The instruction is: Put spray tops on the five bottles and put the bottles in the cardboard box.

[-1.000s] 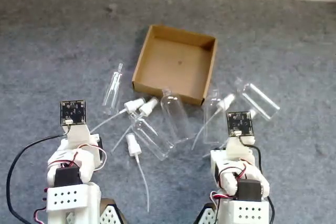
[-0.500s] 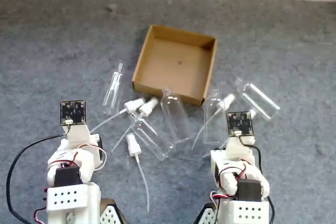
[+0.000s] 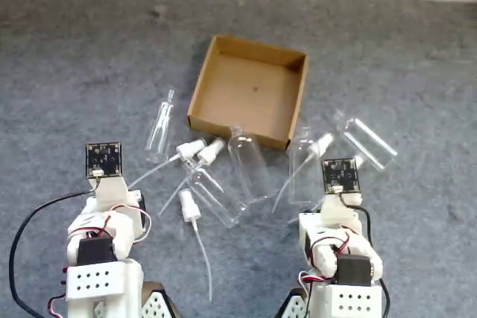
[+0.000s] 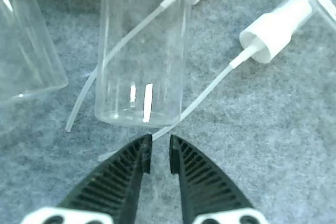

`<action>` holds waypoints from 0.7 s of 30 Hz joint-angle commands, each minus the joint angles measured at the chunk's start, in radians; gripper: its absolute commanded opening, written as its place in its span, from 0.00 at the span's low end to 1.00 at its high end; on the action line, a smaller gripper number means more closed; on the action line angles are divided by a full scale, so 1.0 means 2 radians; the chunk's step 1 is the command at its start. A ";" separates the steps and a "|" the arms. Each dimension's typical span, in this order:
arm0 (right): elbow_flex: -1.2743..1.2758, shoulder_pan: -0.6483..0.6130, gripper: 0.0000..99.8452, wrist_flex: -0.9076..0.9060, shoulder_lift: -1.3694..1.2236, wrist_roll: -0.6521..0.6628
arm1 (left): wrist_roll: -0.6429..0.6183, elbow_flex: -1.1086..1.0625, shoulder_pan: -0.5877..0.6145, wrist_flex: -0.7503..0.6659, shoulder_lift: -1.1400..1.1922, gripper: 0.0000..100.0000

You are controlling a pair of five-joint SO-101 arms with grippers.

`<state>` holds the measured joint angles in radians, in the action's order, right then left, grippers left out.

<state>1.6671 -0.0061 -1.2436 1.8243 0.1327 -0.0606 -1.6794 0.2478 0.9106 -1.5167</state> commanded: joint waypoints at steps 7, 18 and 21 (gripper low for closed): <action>0.080 -0.003 0.03 -0.003 0.006 0.003 | -0.001 -0.013 0.005 0.002 -0.003 0.01; 0.079 -0.004 0.03 -0.002 0.007 0.003 | 0.001 -0.013 -0.010 0.001 -0.003 0.01; 0.079 0.000 0.03 0.034 0.007 0.004 | 0.003 -0.013 -0.007 0.004 -0.004 0.01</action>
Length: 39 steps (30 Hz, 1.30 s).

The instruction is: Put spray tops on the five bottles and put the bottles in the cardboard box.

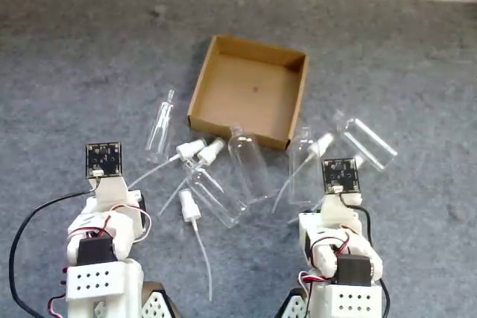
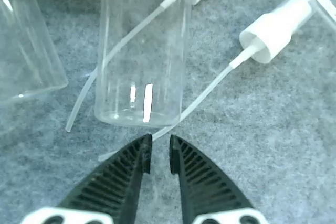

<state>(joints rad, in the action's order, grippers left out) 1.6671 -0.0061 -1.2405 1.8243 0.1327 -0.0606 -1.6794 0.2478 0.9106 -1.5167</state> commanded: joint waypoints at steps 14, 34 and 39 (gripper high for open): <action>0.051 0.037 0.03 0.129 0.005 0.101 | 0.270 -0.013 0.132 -0.003 -0.003 0.01; -0.622 0.045 0.20 -0.116 -0.649 0.275 | 0.271 -0.013 0.132 -0.003 -0.002 0.01; -0.827 0.076 0.21 -0.191 -0.814 0.376 | 0.271 -0.013 0.132 -0.003 -0.002 0.01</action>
<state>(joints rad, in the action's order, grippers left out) 0.3000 0.1089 -1.5566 0.3667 0.7848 0.4718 -1.6794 0.5010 0.9122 -1.5167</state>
